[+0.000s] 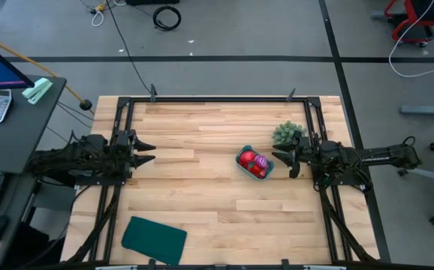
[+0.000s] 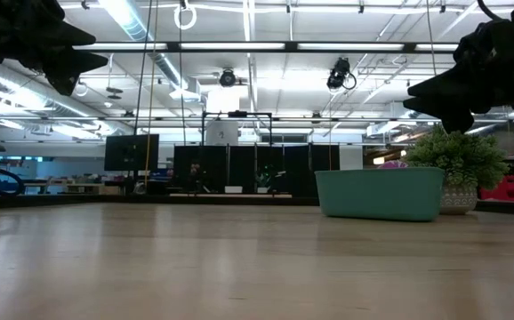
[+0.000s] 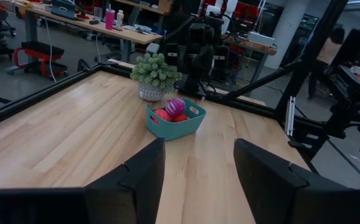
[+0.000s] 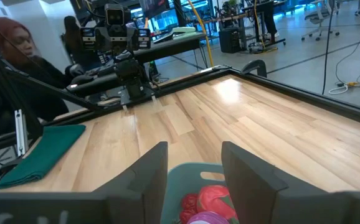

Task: Pick and placing Produce into tupperware
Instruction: Return to home position

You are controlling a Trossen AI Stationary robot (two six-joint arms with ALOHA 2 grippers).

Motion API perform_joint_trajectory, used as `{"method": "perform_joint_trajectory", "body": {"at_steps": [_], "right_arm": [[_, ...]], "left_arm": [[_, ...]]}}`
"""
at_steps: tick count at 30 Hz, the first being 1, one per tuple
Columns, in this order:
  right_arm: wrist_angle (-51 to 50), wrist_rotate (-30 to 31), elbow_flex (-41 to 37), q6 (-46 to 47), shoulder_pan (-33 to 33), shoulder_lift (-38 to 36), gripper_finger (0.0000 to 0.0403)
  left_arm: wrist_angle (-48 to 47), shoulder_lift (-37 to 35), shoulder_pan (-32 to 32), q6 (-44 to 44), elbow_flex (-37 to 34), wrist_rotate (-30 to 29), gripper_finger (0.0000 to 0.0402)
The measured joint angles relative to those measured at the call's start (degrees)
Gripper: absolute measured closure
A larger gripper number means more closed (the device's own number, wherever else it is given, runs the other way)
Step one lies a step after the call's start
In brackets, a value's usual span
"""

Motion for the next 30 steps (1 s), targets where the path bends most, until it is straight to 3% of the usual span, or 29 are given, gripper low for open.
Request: {"method": "perform_joint_trajectory", "body": {"at_steps": [30], "right_arm": [[0.0, 0.0, 0.0, 0.0, 0.0, 0.0, 0.0243]], "left_arm": [[0.0, 0.0, 0.0, 0.0, 0.0, 0.0, 0.0211]]}}
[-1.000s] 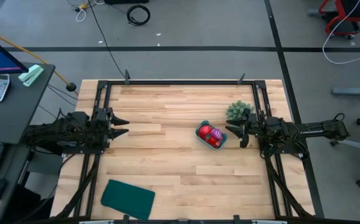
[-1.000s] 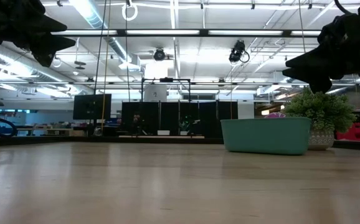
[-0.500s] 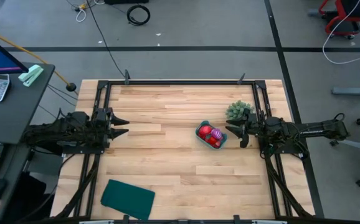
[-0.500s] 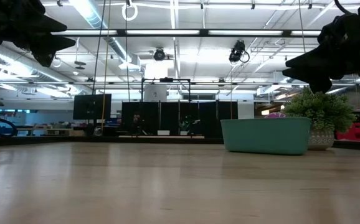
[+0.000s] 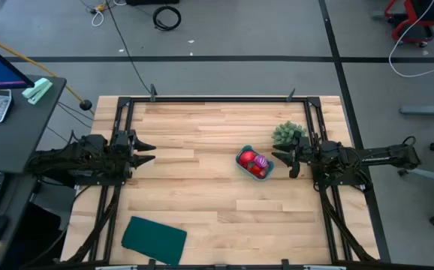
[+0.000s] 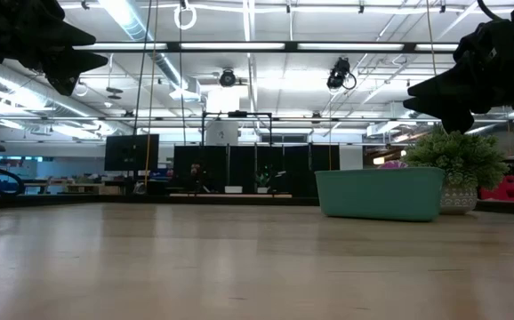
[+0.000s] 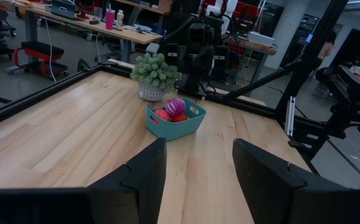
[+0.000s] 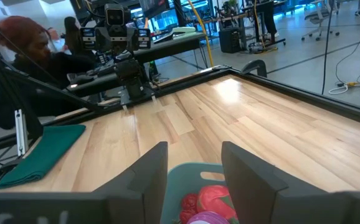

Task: Pick and placing Produce into tupperware
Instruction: Return to home position

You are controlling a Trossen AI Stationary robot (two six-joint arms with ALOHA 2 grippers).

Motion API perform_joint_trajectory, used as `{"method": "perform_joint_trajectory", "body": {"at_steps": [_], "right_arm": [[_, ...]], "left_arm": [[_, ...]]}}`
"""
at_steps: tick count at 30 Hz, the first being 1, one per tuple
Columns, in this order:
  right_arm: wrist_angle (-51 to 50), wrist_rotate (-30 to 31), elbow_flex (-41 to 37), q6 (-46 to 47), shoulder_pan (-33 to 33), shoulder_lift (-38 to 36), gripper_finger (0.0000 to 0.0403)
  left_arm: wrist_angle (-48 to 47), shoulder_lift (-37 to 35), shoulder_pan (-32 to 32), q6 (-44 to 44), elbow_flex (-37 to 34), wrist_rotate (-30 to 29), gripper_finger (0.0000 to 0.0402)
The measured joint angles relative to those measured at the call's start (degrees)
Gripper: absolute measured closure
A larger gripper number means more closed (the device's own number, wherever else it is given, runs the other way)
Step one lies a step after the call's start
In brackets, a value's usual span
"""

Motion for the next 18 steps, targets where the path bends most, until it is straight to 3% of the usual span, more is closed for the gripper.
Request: {"method": "perform_joint_trajectory", "body": {"at_steps": [18], "right_arm": [[0.0, 0.0, 0.0, 0.0, 0.0, 0.0, 0.0243]], "left_arm": [[0.0, 0.0, 0.0, 0.0, 0.0, 0.0, 0.0206]]}}
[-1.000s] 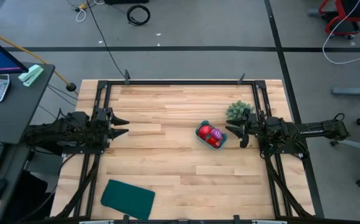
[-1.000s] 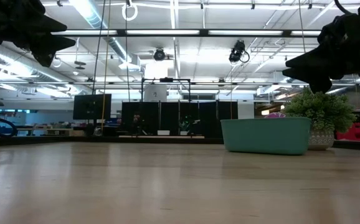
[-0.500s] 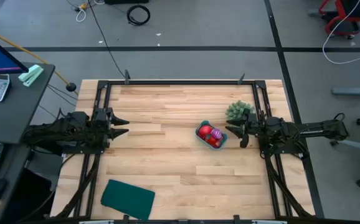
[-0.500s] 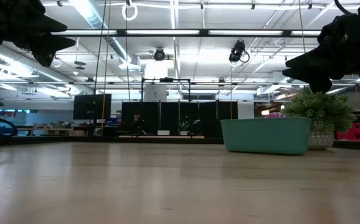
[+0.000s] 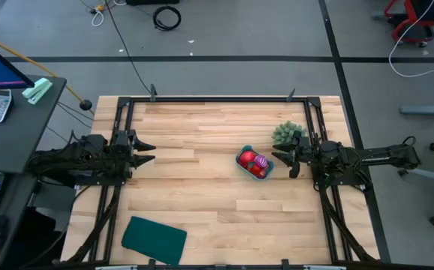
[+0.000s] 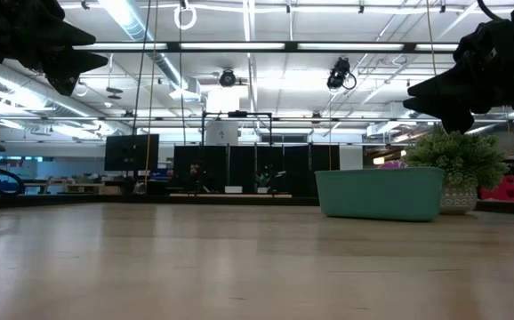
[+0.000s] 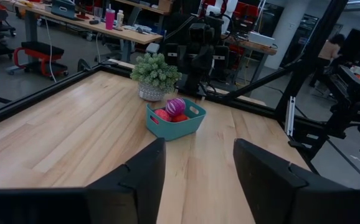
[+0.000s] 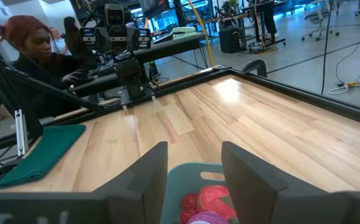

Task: Pick and placing Produce into tupperware
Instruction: Return to home position

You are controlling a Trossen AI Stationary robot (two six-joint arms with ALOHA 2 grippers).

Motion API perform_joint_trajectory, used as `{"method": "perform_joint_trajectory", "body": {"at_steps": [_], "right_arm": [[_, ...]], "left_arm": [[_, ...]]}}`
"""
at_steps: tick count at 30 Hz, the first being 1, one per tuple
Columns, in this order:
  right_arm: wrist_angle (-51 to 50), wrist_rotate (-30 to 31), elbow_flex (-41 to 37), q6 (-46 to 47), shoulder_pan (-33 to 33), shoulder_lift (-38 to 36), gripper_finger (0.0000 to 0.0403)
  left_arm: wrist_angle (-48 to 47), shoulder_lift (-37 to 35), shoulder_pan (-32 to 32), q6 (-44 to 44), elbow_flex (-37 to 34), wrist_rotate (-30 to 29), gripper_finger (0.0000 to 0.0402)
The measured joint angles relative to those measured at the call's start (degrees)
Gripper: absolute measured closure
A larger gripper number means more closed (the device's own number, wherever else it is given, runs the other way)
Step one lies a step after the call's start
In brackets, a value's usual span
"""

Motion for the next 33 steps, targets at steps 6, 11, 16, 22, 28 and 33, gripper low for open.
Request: {"method": "perform_joint_trajectory", "body": {"at_steps": [6, 11, 16, 22, 28, 33], "right_arm": [[0.0, 0.0, 0.0, 0.0, 0.0, 0.0, 0.0243], [0.0, 0.0, 0.0, 0.0, 0.0, 0.0, 0.0243], [0.0, 0.0, 0.0, 0.0, 0.0, 0.0, 0.0243], [0.0, 0.0, 0.0, 0.0, 0.0, 0.0, 0.0243], [0.0, 0.0, 0.0, 0.0, 0.0, 0.0, 0.0243], [0.0, 0.0, 0.0, 0.0, 0.0, 0.0, 0.0243]], "left_arm": [[0.0, 0.0, 0.0, 0.0, 0.0, 0.0, 0.0208], [0.0, 0.0, 0.0, 0.0, 0.0, 0.0, 0.0203], [0.0, 0.0, 0.0, 0.0, 0.0, 0.0, 0.0207], [0.0, 0.0, 0.0, 0.0, 0.0, 0.0, 0.0210], [0.0, 0.0, 0.0, 0.0, 0.0, 0.0, 0.0203], [0.0, 0.0, 0.0, 0.0, 0.0, 0.0, 0.0201]]}}
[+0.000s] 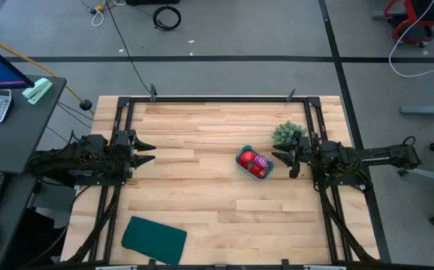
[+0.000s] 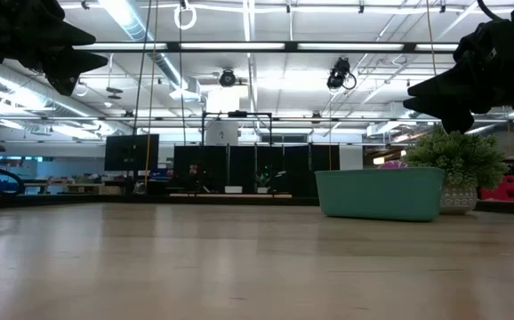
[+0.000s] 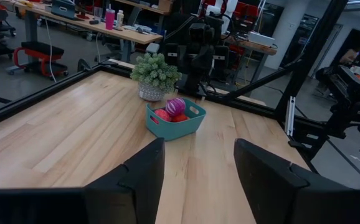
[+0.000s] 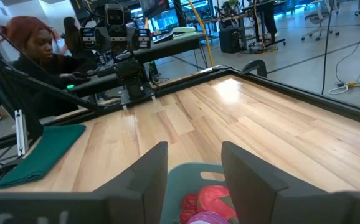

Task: Pick and placing Produce into tupperware
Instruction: Return to home position

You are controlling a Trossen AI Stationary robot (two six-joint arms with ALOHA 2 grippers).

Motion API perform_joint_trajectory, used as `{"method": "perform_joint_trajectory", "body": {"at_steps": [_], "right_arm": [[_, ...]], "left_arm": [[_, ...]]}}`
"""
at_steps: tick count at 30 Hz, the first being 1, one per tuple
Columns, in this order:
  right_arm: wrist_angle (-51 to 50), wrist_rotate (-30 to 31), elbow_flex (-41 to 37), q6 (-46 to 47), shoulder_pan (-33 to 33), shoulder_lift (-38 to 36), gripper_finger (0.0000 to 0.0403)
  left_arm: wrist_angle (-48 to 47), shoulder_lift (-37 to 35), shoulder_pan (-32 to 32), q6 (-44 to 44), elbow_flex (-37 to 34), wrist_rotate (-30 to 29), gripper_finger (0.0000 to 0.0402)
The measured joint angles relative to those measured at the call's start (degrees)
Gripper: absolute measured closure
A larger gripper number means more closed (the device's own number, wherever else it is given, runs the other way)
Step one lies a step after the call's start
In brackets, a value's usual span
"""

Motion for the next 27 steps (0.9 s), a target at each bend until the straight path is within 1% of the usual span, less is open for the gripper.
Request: {"method": "perform_joint_trajectory", "body": {"at_steps": [7, 16, 27], "right_arm": [[0.0, 0.0, 0.0, 0.0, 0.0, 0.0, 0.0243], [0.0, 0.0, 0.0, 0.0, 0.0, 0.0, 0.0243], [0.0, 0.0, 0.0, 0.0, 0.0, 0.0, 0.0243]], "left_arm": [[0.0, 0.0, 0.0, 0.0, 0.0, 0.0, 0.0209], [0.0, 0.0, 0.0, 0.0, 0.0, 0.0, 0.0202], [0.0, 0.0, 0.0, 0.0, 0.0, 0.0, 0.0210]]}}
